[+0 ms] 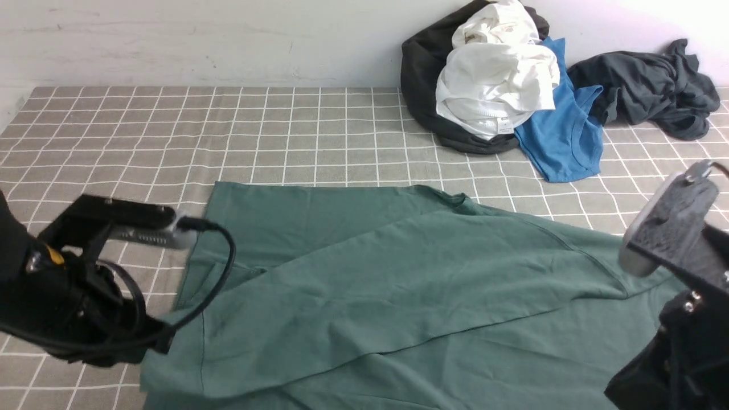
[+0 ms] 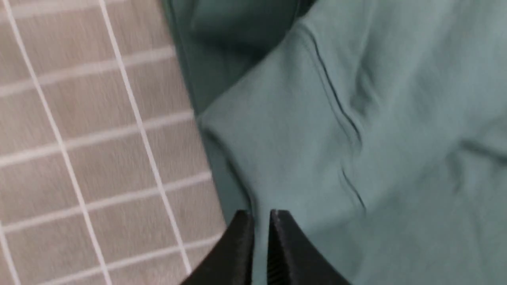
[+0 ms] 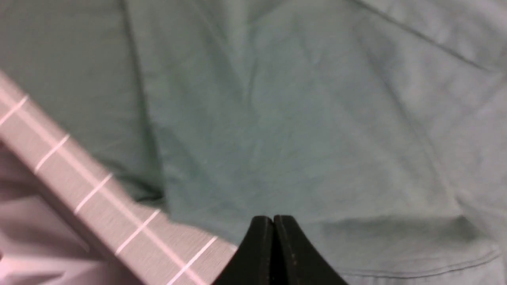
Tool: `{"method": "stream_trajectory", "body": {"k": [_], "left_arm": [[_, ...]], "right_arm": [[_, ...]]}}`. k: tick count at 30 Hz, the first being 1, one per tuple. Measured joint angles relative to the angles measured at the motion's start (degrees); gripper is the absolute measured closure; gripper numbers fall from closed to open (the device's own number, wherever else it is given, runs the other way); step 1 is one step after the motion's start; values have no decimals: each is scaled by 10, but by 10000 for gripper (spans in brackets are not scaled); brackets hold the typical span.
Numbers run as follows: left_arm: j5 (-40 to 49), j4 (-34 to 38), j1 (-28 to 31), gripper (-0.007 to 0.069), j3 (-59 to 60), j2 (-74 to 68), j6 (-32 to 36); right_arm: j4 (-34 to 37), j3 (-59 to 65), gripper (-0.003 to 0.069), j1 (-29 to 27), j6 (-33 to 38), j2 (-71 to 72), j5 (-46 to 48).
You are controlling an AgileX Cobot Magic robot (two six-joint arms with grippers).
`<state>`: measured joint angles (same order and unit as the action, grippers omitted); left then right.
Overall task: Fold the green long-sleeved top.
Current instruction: Use the left arm to drag and drop the cuff onto the cuff closest to the left arm, then use both arms simultaneously to clamp the lower edge of the clothing fabric
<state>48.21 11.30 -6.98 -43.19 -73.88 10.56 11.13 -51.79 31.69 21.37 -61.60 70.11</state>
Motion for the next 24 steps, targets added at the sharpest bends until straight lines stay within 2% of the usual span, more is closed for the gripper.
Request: {"method": "stream_trajectory", "body": {"k": [1,2,3,6,10,11,12,15,17,20,24], "left_arm": [[2,-9,0,505,10,-2,6],[3,-11,0,498,11,-2,7],[13,-15,0,428,13,-4,10],[29,-9,-3,289,13,0,13],[59,0,-59,160,13,21,62],[60,0,-63,156,13,22,65],[70,0,-96,140,13,29,88],[107,-15,-169,127,15,32,120],[121,-29,-200,127,20,33,128],[127,-47,-241,125,41,34,131],[126,-55,-267,125,68,34,139]], "right_arm": [[0,0,673,20,7,0,5],[0,0,673,26,9,0,5],[0,2,671,46,23,0,7],[0,23,641,85,66,2,6],[0,84,509,116,126,3,2],[0,88,500,117,128,3,0],[1,114,433,120,141,4,-21],[1,168,295,121,163,5,-102],[1,198,234,121,180,5,-145],[1,236,190,121,207,-5,-209],[1,247,183,121,220,-31,-244]]}}
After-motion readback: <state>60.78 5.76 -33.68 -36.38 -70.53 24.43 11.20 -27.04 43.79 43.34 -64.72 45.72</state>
